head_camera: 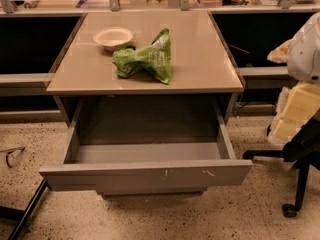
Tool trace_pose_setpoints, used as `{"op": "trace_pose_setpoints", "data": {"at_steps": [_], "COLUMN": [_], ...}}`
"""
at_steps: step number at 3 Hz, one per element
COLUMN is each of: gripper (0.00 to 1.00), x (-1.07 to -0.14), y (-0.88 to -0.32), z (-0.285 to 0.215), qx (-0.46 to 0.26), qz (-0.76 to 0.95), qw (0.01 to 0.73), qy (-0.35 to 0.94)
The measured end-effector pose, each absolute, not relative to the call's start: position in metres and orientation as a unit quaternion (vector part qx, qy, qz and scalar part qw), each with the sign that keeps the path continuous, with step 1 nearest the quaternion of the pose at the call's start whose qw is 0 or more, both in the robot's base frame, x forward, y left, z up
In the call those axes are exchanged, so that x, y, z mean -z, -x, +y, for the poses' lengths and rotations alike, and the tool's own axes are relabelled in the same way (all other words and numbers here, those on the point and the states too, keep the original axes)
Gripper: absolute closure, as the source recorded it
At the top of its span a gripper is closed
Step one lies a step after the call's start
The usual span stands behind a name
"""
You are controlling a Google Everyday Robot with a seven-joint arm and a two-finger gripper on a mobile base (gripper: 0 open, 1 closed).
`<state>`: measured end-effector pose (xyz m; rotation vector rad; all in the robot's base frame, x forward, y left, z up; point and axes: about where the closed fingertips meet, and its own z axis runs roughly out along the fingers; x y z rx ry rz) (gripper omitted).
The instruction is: Close top drawer
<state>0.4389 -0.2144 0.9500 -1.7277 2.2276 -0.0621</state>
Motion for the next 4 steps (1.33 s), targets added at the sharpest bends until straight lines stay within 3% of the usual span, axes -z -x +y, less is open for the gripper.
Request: {"op": "trace_pose_setpoints", "data": {"at_steps": [2,4], "gripper": [0.0,0.0], "x": [-0.798,-0.784], "y": [-0.422,-0.409], "z": [-0.188,-0.182], "qx": [-0.111,-0.129], "qz": [0.764,0.754], "qw": [0.141,0.138], "qy": [0.62,0.63]}}
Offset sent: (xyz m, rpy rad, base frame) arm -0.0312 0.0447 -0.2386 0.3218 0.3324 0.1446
